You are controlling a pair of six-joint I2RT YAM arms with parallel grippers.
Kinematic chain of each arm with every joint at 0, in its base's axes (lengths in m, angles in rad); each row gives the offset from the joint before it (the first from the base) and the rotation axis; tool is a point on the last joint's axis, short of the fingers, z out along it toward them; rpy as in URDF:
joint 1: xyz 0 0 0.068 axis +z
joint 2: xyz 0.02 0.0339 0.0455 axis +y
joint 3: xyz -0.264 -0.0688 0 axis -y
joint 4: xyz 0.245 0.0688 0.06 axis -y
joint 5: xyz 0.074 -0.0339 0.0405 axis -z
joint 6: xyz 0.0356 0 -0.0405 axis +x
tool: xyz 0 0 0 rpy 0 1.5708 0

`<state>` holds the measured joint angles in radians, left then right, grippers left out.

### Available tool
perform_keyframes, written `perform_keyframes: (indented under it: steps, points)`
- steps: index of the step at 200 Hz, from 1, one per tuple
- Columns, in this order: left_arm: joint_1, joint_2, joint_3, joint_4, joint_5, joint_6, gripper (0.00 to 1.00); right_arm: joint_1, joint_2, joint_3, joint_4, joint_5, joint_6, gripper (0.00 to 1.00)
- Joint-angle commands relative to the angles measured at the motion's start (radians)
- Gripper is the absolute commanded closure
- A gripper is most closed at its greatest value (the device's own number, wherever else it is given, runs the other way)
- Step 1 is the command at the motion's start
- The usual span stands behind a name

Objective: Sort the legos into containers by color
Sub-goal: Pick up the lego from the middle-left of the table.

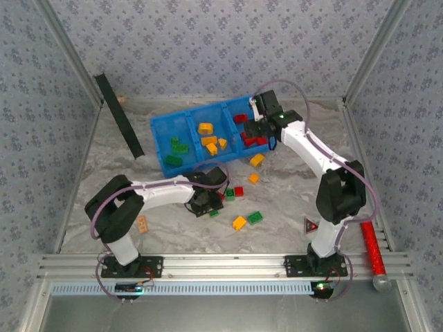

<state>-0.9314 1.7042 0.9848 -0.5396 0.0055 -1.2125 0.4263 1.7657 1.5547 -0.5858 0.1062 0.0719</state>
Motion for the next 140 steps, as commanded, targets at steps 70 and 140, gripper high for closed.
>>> perform_keyframes:
  steps: [70, 140]
  points:
    - [-0.009, 0.026, -0.043, -0.003, 0.084, 0.065, 0.82, 0.14, -0.301, -0.421, -0.005, -0.031, 0.185, 0.34]
    - [0.081, -0.199, 0.115, -0.257, -0.046, 0.287, 0.85, 0.45, -0.467, -0.662, -0.01, -0.015, 0.224, 0.28]
